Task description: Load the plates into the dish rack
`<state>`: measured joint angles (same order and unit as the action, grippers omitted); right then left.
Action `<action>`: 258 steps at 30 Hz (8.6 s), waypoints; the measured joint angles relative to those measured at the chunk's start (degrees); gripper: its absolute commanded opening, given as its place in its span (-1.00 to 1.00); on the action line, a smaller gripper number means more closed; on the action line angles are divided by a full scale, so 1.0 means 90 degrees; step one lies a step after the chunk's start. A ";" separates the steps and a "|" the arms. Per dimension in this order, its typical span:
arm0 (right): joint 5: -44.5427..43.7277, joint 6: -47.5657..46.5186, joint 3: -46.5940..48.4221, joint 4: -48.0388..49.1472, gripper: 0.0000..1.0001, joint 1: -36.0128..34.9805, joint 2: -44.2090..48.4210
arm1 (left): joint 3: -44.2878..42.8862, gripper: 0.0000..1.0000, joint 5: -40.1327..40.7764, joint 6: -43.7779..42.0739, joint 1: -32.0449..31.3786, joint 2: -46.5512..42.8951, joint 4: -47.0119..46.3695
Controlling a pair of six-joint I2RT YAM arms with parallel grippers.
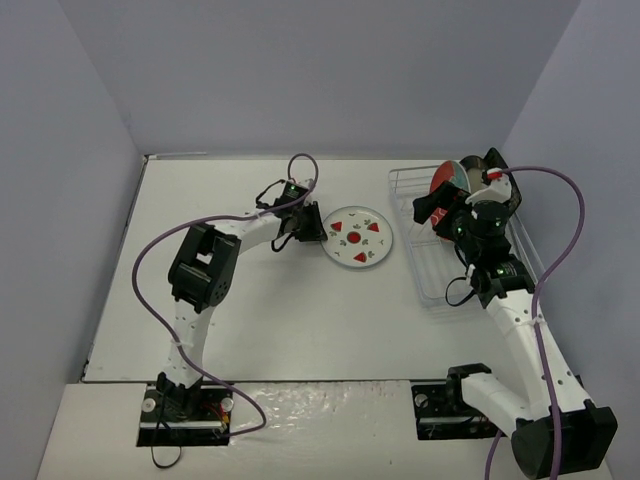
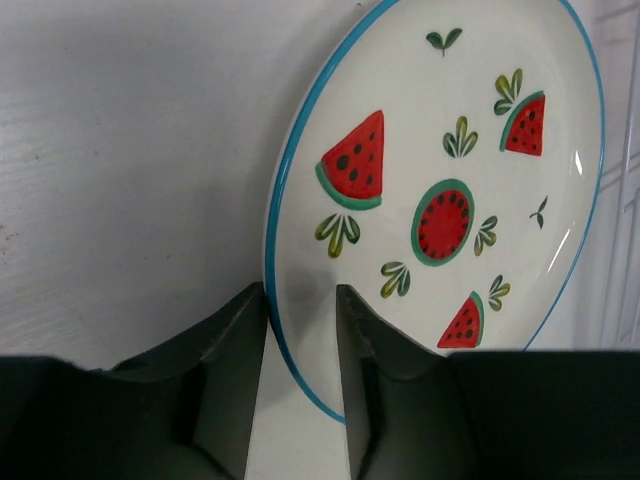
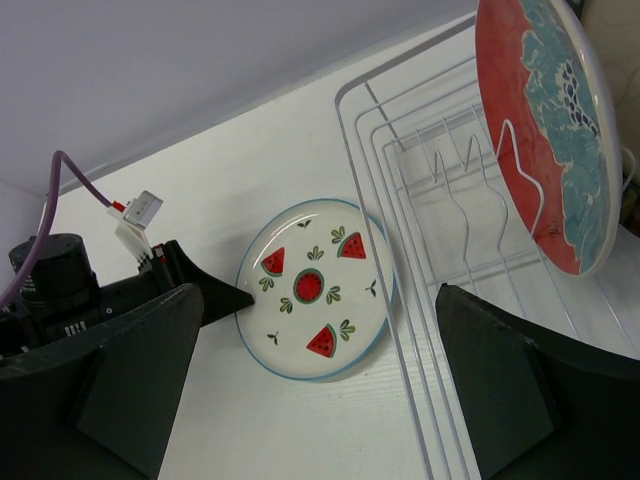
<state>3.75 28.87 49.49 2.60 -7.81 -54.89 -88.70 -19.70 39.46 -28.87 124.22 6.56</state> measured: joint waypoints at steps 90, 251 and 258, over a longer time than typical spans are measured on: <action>-0.2026 0.5349 -0.2319 0.5485 0.29 -0.3424 -0.3484 | 0.4197 -1.00 -0.0077 0.2502 0.0918 -0.4952 -0.1227; -0.3108 -0.1255 0.2814 -0.1054 1.00 -0.0294 -0.0864 | 0.4230 0.94 0.1234 -0.0185 0.4131 -0.7761 0.1988; -0.3462 0.0220 0.1093 -0.2450 1.00 -0.0294 0.0055 | 0.4236 0.94 0.1564 -0.0232 0.4054 -0.7754 0.2075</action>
<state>-27.41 30.86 59.33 -19.45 -10.46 -54.40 -50.58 -5.62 37.37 7.61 54.43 25.23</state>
